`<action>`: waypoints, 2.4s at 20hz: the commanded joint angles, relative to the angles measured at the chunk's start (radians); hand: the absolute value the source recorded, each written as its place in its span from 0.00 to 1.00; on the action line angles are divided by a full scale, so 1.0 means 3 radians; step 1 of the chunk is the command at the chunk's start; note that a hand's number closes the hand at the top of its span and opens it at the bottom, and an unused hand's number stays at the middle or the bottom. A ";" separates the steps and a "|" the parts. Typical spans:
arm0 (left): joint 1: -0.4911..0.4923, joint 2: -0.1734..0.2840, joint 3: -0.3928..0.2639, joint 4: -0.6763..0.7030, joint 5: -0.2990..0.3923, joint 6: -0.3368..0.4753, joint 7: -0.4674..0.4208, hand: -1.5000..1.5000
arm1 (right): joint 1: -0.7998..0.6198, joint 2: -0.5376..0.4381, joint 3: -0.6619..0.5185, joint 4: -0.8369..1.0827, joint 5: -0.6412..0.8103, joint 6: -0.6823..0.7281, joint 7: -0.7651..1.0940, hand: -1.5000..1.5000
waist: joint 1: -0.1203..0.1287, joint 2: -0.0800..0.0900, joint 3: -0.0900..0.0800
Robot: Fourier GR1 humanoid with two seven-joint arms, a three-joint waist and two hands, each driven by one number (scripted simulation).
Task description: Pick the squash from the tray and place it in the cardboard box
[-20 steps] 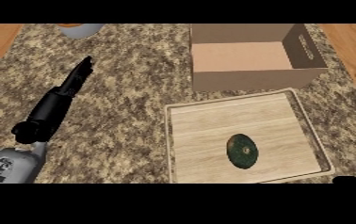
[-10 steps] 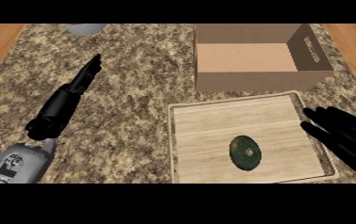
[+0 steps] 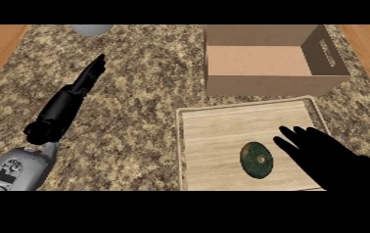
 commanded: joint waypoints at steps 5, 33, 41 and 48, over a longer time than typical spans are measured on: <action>0.0113 -0.0103 0.0076 -0.0039 -0.0121 -0.0037 -0.0045 0.50 | -0.0547 0.0670 0.0895 -0.0036 0.0424 0.0310 0.1124 0.00 | -0.0015 -0.0003 0.0007; 0.0266 -0.0500 0.0429 -0.0232 -0.0553 -0.0403 0.0149 0.50 | -0.0213 0.1483 0.1226 0.1190 0.2088 0.0029 0.0218 0.00 | -0.0034 -0.0001 0.0012; 0.0046 -0.0576 0.0679 0.0143 -0.0545 -0.0649 -0.0015 0.50 | 0.0103 0.1287 0.0938 0.1074 0.2265 0.0087 -0.0004 0.00 | -0.0060 -0.0001 0.0011; 0.0044 -0.0663 0.0746 -0.0149 -0.0635 -0.0684 0.0329 0.50 | -0.0073 0.1665 0.0760 0.1584 0.2387 0.0070 -0.0200 0.00 | -0.0041 0.0001 0.0011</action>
